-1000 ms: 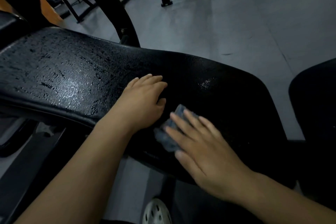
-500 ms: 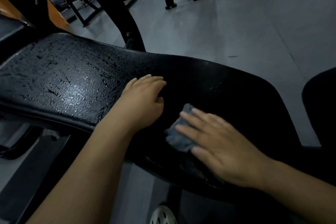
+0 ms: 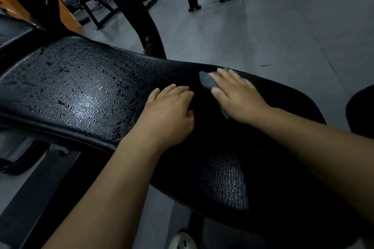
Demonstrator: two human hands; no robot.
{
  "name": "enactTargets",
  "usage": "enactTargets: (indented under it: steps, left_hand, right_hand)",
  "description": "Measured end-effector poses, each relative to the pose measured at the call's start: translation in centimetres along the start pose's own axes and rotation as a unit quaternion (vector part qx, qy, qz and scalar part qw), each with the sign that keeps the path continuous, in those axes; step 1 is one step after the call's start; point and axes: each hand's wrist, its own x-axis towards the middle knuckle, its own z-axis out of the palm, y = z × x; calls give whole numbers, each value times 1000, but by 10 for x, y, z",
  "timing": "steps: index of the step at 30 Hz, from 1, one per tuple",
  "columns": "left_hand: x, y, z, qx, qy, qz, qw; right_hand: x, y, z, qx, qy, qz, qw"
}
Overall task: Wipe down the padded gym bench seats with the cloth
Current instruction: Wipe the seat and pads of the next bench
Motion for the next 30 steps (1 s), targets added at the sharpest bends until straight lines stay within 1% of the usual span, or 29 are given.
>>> enactTargets:
  steps: [1, 2, 3, 5, 7, 8, 9, 10, 11, 13, 14, 15, 16, 19, 20, 21, 23, 25, 26, 28, 30]
  left_hand:
    - [0, 0, 1, -2, 0, 1, 1000]
    - [-1, -2, 1, -5, 0, 3, 1000]
    - [-2, -5, 0, -11, 5, 6, 1000]
    - [-2, -13, -2, -24, 20, 13, 999]
    - [-2, -20, -6, -26, 29, 1, 999]
    - [-1, -22, -5, -21, 37, -8, 999]
    - [-2, -23, -3, -14, 50, -14, 999]
    - [-3, -22, -1, -6, 62, -16, 998]
    - [-5, -20, 1, 5, 74, -14, 997]
    - [-8, -15, 4, 20, 88, -10, 996]
    - [-8, -14, 5, 26, 93, -9, 995]
    - [-9, -13, 6, 32, 98, -10, 995]
    - [-10, -12, 7, 36, 104, -11, 994]
    - [-11, -10, 9, 45, 117, -16, 992]
    - [-11, -8, 9, 47, 118, -21, 992]
    - [-11, -6, 9, 50, 119, -28, 991]
    - [-11, -2, 6, 57, 116, -42, 991]
    - [-11, 2, 6, 62, 104, -57, 991]
    - [-12, 3, 6, 67, 102, -64, 990]
    - [-13, 3, 6, 67, 100, -68, 990]
    - [-12, 1, 6, 66, 101, -71, 990]
  right_hand:
    - [15, -14, 3, -5, 5, 31, 1000]
    - [21, -28, 5, -5, 8, 38, 999]
    - [18, -39, 6, 0, 9, 17, 1000]
    - [-10, -43, 7, 20, 3, -65, 998]
    - [-43, -25, 1, 39, -6, -142, 989]
    - [-43, -9, -1, 30, -5, -152, 988]
    - [-33, 6, -4, 23, -6, -139, 990]
    - [-16, 16, -4, 19, -5, -108, 994]
    - [3, 18, -2, 12, -1, -59, 998]
    - [32, 1, 7, -4, 16, 40, 999]
    - [38, -12, 9, -8, 25, 63, 998]
    - [35, -23, 10, -6, 23, 55, 998]
    - [25, -30, 9, 4, 16, 22, 1000]
    - [-23, -17, -1, 39, -13, -128, 991]
    - [-26, -1, -4, 33, -18, -153, 988]
    - [-17, 13, -6, 24, -16, -150, 988]
    - [18, 25, -5, 18, -6, -83, 996]
    - [55, 7, 5, 5, 11, -16, 1000]
    - [65, -10, 8, 3, 20, -9, 1000]
    - [61, -37, 12, 1, 17, -38, 999]
    - [29, -38, 9, 10, -6, -115, 993]
